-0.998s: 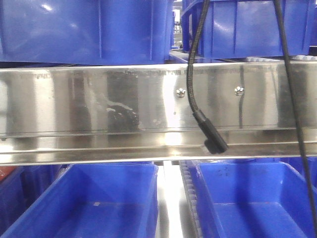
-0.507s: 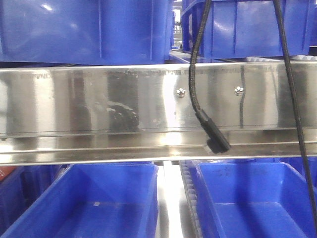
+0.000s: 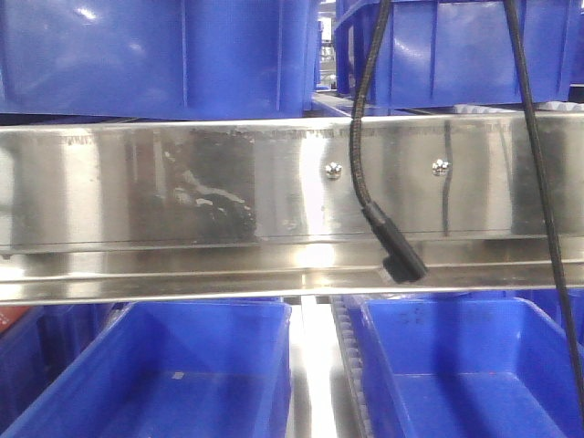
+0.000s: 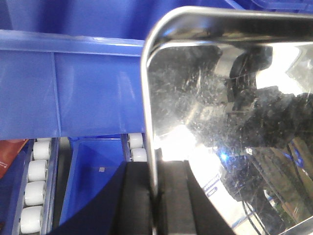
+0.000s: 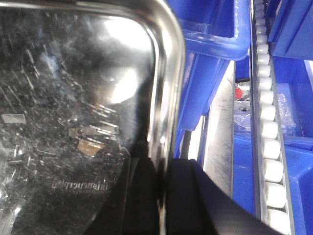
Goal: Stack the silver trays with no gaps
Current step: 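Lift the silver tray with both grippers up off the shelf, then hold the tray in both grippers while the base backs away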
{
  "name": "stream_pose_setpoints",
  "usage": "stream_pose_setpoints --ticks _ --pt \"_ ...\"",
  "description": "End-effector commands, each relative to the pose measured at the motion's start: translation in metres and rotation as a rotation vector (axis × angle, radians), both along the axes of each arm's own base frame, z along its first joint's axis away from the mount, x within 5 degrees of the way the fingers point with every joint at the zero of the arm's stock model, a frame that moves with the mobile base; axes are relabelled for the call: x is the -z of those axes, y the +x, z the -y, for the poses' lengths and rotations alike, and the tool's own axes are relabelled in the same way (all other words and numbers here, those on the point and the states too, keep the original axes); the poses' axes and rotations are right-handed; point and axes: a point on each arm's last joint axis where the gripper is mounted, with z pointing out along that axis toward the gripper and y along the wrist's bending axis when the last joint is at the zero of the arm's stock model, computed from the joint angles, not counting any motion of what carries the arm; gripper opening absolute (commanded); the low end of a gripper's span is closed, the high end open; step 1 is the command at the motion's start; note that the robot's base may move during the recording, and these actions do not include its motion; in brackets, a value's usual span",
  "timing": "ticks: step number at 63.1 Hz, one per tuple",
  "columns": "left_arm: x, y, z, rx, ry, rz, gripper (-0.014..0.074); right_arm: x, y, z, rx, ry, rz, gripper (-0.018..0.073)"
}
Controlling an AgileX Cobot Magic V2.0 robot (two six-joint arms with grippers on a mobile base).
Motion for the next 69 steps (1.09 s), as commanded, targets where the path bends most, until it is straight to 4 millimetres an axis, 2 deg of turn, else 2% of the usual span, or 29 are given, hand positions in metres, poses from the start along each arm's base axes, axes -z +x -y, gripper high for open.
stream_pose_setpoints --ticks 1,69 --pt "-0.0084 -0.0046 0.0095 0.047 -0.088 0.041 -0.0017 -0.0098 -0.0029 -0.0087 -0.071 0.06 0.064 -0.0078" --pt "-0.0091 -0.0043 0.0095 0.046 -0.09 0.049 -0.0017 -0.0098 -0.0029 -0.0087 -0.071 0.06 0.064 -0.0078"
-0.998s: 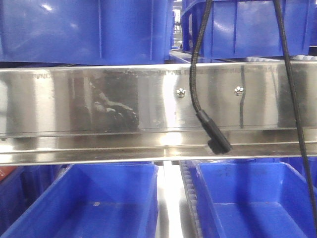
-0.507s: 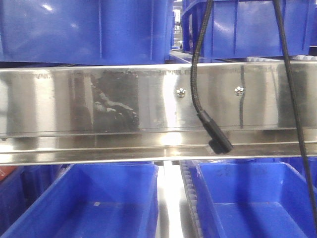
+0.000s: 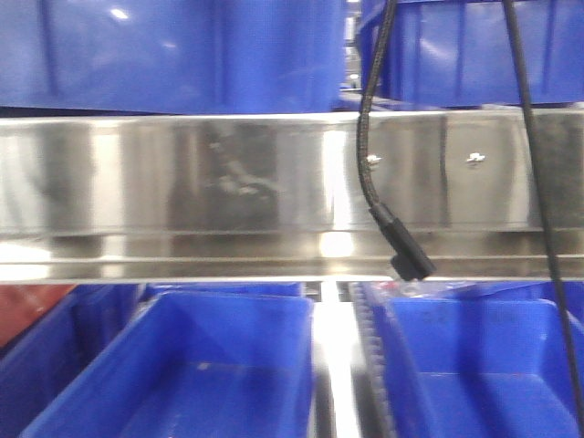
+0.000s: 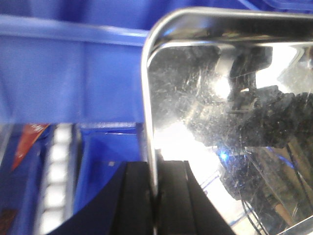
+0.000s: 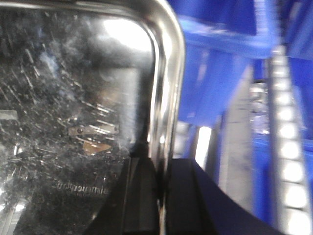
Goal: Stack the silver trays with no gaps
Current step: 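Hold the tray in both grippers while the base backs away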
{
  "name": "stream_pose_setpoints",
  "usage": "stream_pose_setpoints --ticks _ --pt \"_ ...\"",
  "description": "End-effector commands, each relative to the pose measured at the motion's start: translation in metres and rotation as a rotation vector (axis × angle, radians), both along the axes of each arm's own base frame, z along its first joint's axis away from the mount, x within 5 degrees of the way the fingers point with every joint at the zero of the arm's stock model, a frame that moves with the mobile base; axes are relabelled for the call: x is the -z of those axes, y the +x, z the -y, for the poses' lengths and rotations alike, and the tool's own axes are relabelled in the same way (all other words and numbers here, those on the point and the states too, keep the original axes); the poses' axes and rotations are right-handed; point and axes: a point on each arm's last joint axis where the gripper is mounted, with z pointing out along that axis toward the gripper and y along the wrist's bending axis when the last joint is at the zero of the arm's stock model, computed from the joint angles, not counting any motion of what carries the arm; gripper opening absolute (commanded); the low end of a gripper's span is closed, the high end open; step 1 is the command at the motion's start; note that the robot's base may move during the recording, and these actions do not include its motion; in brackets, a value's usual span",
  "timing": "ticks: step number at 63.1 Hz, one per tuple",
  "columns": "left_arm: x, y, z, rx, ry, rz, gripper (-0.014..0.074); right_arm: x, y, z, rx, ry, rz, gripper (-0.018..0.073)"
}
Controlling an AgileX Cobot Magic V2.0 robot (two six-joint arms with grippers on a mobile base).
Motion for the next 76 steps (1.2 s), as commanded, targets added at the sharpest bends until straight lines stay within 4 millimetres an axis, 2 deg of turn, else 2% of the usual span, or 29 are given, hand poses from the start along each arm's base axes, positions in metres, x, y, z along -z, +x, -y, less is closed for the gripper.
stream_pose_setpoints --ticks 1,25,76 --pt "-0.0092 -0.0042 0.0095 0.046 -0.09 0.05 -0.0017 -0.0098 -0.0029 -0.0087 -0.071 0.06 0.064 -0.0078" --pt "-0.0143 -0.0019 0.009 0.035 -0.104 0.11 -0.0017 -0.0098 -0.0029 -0.0087 -0.071 0.06 0.064 -0.0078" --pt "-0.0143 -0.0019 0.009 0.035 -0.104 0.11 -0.0017 -0.0099 -0.0029 -0.0088 -0.072 0.061 0.065 -0.0078"
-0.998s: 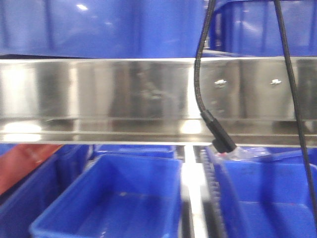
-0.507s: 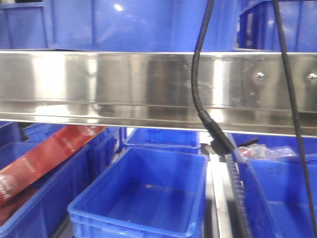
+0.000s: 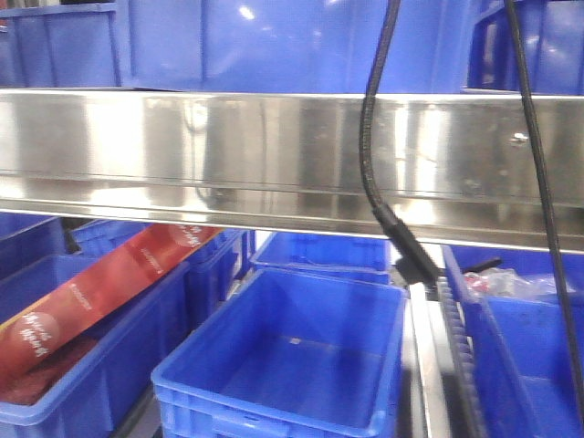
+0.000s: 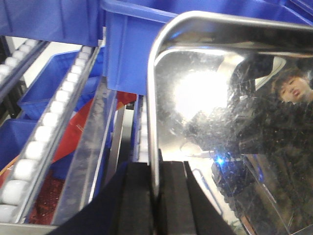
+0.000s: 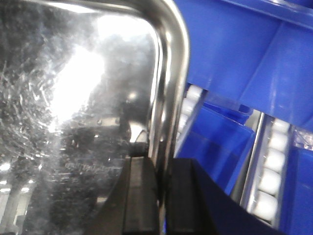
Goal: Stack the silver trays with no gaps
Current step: 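Hold the tray in both grippers while the base backs away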
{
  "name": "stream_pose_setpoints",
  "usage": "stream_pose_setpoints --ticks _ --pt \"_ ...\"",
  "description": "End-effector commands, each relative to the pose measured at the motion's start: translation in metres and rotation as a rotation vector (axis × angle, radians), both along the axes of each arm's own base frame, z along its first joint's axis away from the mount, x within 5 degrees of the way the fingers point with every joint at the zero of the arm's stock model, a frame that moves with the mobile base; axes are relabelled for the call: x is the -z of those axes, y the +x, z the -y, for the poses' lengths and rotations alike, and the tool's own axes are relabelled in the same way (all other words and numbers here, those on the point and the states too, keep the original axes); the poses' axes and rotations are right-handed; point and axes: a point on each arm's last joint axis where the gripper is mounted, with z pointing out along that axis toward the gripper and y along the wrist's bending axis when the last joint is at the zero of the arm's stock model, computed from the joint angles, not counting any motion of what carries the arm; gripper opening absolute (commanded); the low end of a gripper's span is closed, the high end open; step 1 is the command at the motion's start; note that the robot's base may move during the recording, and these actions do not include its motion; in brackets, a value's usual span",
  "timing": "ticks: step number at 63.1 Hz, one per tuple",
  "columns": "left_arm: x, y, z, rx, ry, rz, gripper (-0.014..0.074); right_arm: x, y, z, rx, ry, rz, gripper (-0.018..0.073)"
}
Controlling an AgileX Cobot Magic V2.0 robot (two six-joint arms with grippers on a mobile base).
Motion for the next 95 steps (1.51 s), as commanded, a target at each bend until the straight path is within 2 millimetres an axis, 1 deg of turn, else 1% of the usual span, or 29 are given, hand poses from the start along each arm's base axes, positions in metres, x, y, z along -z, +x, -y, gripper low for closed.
stream_pose_setpoints --ticks 1,95 --pt "-0.0097 -0.0042 0.0089 0.041 -0.093 0.054 -0.0017 -0.0084 -0.0029 -0.0092 -0.075 0.05 0.057 -0.0078" --pt "-0.0097 -0.0042 0.0089 0.041 -0.093 0.054 -0.0017 -0.0084 -0.0029 -0.0092 -0.075 0.05 0.057 -0.0078"
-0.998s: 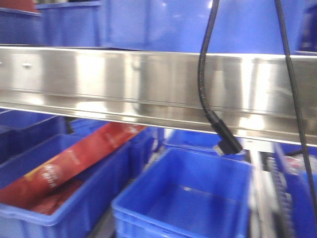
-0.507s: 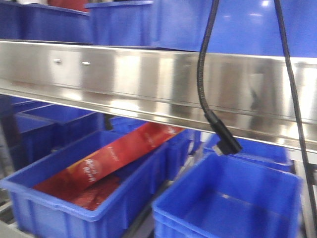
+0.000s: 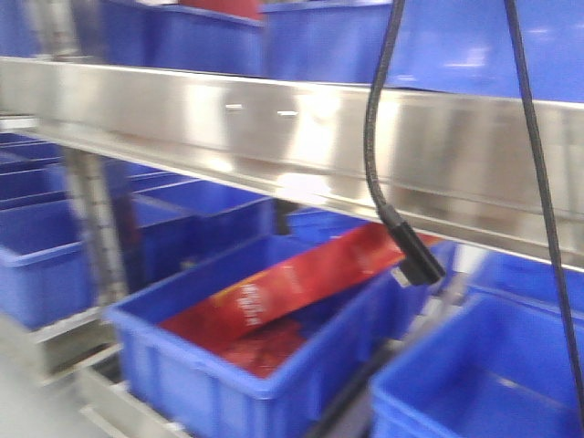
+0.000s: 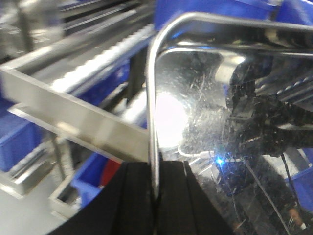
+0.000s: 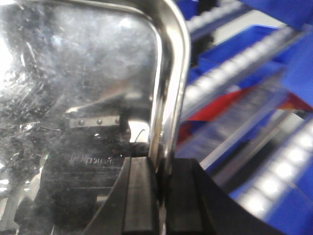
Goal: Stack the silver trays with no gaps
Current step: 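Hold the tray in both grippers while the base backs away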
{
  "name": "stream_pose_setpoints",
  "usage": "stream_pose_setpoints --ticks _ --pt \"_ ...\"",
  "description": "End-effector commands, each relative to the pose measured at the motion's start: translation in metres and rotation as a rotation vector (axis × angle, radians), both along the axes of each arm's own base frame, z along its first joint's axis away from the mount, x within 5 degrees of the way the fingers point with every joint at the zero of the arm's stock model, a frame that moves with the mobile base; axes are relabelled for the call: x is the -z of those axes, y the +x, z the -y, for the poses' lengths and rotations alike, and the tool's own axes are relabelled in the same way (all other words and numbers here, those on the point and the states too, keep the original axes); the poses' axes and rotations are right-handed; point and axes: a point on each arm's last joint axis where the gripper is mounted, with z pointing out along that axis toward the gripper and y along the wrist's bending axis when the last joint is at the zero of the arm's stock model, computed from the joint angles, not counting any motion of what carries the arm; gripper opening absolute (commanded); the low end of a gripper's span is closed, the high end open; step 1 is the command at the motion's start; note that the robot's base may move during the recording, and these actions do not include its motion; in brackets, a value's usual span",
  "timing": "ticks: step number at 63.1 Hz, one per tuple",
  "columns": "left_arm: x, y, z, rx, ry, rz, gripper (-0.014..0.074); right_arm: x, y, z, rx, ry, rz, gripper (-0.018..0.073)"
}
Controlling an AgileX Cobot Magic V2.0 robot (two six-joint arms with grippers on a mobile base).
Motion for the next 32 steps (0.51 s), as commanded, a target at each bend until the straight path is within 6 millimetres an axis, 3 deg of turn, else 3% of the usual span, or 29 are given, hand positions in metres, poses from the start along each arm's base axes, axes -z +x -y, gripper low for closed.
stream_pose_setpoints --ticks 1,32 --pt "-0.0094 -0.0044 0.0089 0.042 -0.092 0.05 -0.0017 -0.0081 -0.0029 -0.0094 -0.076 0.051 0.055 -0.0078" --pt "-0.0094 -0.0044 0.0089 0.042 -0.092 0.05 -0.0017 -0.0081 -0.0029 -0.0094 -0.076 0.051 0.055 -0.0078"
